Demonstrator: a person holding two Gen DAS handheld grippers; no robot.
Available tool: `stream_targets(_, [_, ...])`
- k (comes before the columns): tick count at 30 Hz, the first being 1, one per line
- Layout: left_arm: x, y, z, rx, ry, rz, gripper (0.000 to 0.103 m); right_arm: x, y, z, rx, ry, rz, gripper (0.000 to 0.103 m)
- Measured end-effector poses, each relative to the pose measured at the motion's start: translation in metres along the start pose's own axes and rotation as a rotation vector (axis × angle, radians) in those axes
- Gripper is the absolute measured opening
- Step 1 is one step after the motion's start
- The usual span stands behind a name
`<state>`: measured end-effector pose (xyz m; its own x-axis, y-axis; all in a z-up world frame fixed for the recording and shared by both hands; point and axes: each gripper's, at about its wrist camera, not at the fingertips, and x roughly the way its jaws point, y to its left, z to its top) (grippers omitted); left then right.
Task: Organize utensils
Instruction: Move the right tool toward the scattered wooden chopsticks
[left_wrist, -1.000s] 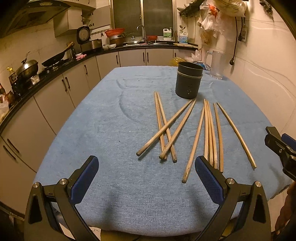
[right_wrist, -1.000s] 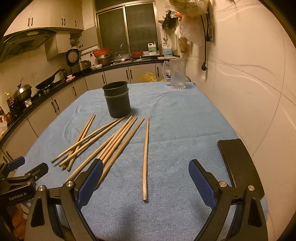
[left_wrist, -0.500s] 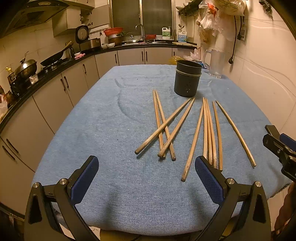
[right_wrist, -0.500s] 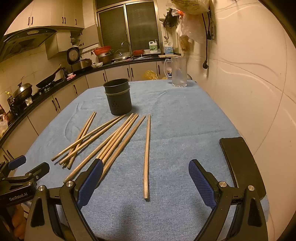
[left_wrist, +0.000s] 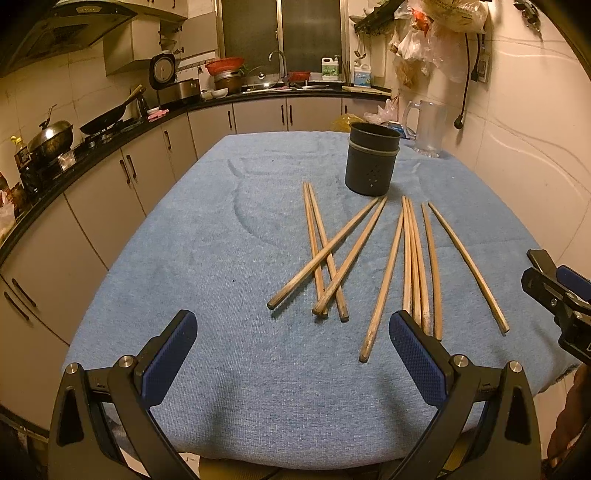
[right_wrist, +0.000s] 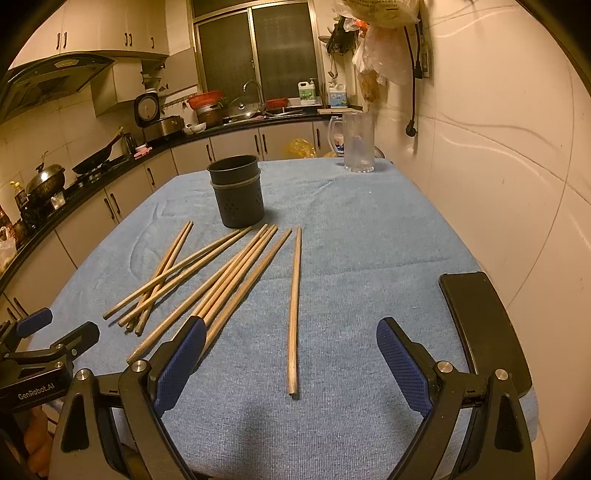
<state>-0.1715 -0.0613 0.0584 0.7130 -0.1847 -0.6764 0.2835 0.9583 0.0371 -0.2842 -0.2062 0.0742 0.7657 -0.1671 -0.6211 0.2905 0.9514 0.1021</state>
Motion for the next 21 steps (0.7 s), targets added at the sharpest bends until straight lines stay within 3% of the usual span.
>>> stream_targets(4, [-0.0044, -0.0034, 0.0003, 0.014, -0.020, 0.003, 0.103, -0.0073, 0.0052, 0.0002, -0.019, -0.035, 0.006, 0.096])
stream_targets(21, [-0.0049, -0.0048, 0.0001, 0.019, -0.021, 0.005, 0.103, -0.0037, -0.0002, 0.0000, 0.006, -0.010, 0.004, 0.093])
